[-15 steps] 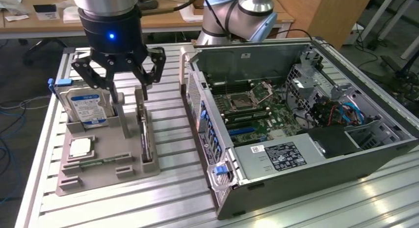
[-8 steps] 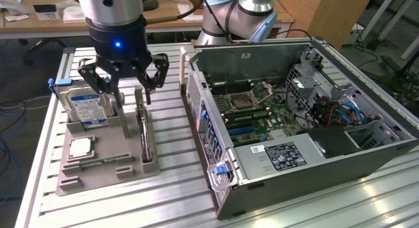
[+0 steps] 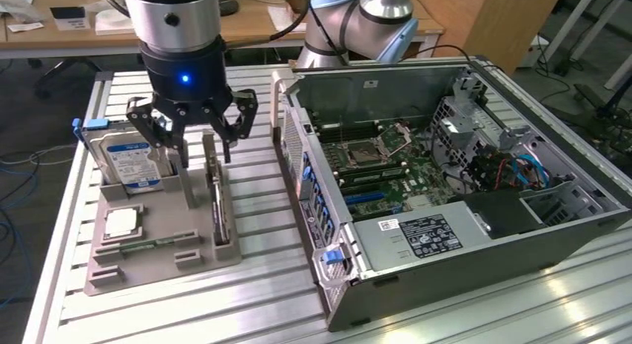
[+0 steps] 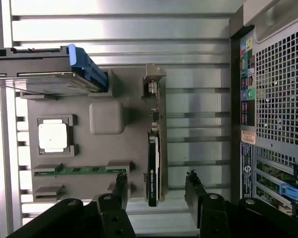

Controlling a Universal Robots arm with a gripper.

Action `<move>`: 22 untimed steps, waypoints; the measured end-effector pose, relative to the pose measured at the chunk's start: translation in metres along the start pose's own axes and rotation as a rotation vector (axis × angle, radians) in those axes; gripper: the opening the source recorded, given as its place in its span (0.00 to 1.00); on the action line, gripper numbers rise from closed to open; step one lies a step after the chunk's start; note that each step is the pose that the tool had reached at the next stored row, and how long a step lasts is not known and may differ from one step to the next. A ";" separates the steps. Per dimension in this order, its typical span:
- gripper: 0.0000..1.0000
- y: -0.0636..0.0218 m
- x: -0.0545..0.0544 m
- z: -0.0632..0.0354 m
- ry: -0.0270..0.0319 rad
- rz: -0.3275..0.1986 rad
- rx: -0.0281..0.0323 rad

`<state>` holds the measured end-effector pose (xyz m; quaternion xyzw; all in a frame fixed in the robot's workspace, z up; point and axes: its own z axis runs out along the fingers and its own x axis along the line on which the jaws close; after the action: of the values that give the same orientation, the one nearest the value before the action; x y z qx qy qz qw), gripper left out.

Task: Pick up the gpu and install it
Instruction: 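Pick up the gpu and move the gpu toward the slot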

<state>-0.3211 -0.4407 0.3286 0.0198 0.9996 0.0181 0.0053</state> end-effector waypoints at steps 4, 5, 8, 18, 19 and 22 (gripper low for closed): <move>0.60 -0.0003 0.000 0.0074 0.0014 -0.003 -0.0001; 0.60 -0.0003 0.000 0.0091 0.0017 -0.003 0.0000; 0.66 0.0008 -0.001 0.0147 0.0022 -0.007 0.0000; 0.66 0.0025 0.000 0.0329 0.0041 -0.062 -0.0005; 0.66 0.0024 -0.001 0.0347 0.0041 -0.062 -0.0005; 0.66 0.0023 0.000 0.0403 0.0040 -0.062 -0.0005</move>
<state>-0.3201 -0.4370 0.2884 -0.0112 0.9998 0.0182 0.0038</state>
